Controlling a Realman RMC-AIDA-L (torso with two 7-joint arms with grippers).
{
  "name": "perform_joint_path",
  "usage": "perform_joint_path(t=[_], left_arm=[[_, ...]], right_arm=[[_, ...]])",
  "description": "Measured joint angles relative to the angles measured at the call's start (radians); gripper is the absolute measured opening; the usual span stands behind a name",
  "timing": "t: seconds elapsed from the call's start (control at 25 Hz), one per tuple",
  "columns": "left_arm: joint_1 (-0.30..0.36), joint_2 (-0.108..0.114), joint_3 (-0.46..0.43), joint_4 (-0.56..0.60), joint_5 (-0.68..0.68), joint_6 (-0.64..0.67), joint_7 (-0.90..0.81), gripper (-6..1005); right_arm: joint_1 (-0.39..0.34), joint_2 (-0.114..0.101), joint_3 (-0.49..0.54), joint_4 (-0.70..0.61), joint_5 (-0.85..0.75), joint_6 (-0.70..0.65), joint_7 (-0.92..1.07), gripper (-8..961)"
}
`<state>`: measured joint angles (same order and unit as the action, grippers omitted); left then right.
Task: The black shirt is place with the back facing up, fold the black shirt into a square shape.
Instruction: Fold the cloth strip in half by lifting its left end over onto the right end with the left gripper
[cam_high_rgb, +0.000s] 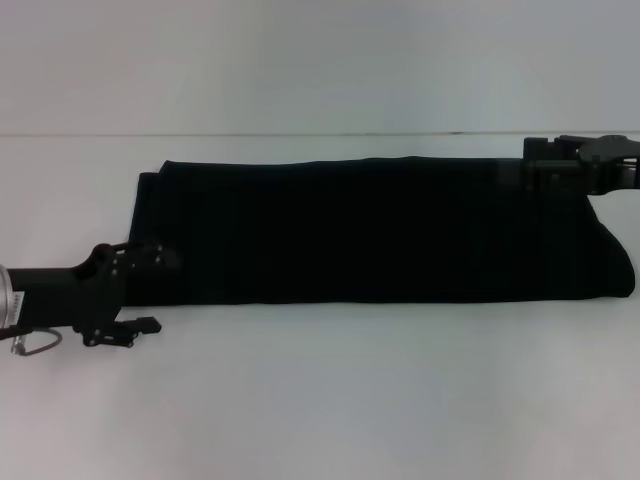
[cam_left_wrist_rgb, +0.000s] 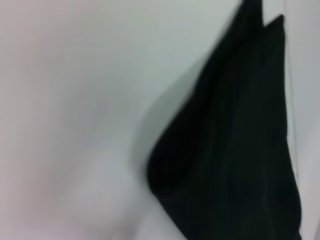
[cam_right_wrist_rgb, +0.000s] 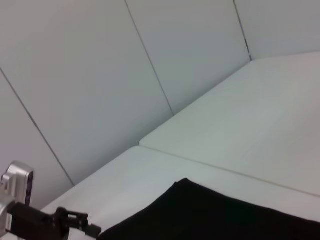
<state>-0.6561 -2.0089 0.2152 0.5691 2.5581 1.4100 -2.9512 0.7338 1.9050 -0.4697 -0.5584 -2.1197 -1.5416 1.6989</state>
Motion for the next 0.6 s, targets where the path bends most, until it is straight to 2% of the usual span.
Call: perform_joint_path(t=[0.6], left_arm=[[-0.003, 0.001, 0.001, -0.002, 0.01, -0.092, -0.014, 916]], right_arm=[[-0.009, 0.009, 0.006, 0.0, 0.04, 0.008, -0.007, 930]])
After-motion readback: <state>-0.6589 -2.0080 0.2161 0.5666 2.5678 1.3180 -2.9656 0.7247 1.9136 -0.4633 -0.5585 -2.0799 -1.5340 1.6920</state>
